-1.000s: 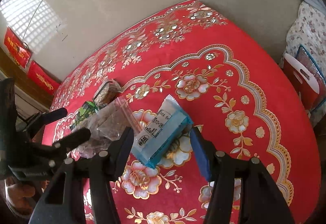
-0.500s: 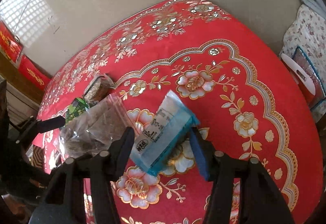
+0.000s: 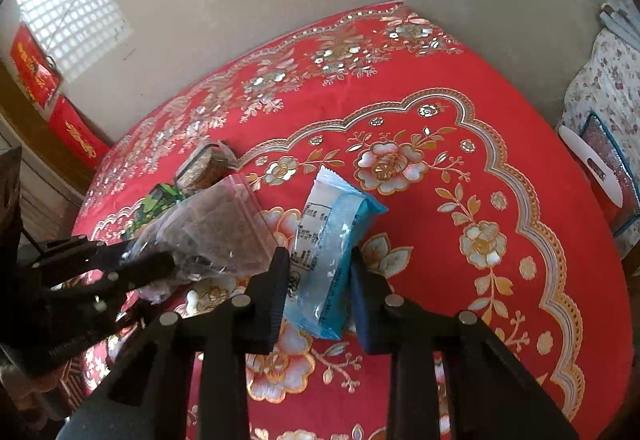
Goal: Organize snacks
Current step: 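Carry the brown snack bag and blue-and-white packet over the white tray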
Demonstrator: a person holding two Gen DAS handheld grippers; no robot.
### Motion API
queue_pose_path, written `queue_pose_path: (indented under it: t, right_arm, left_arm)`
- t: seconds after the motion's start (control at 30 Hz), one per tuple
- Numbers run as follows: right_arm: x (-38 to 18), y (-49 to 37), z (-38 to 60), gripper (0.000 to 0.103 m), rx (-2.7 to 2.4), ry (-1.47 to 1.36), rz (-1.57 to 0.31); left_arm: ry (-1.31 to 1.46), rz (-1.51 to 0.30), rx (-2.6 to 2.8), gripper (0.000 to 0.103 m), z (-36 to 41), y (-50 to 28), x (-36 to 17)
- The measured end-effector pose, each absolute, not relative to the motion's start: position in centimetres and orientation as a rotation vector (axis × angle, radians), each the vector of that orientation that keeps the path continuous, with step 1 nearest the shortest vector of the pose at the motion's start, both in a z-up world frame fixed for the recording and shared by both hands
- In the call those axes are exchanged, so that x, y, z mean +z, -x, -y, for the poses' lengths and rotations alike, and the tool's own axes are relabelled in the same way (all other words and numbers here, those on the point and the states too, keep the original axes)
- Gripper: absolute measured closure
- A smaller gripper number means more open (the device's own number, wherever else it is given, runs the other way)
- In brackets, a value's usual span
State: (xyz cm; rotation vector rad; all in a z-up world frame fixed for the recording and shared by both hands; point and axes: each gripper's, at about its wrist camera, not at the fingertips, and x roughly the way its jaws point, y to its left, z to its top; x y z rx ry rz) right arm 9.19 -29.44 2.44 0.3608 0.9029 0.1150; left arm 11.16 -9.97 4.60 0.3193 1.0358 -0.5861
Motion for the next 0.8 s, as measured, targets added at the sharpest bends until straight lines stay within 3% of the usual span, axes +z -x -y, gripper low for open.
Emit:
queue_pose_path:
  t: [0.43, 0.8]
  right_arm:
    - [4.8, -5.7, 27.3, 0.076, 0.191, -0.363, -0.843]
    - [7.5, -2.1, 19.5, 0.076, 0.343, -0.293, -0.804]
  left_arm:
    - [-0.237, -0.889, -0.46, 0.08, 5.2, -5.6, 8.0]
    - [-0.16, -0.814, -0.319, 0.08, -2.2, -0.1, 9.8]
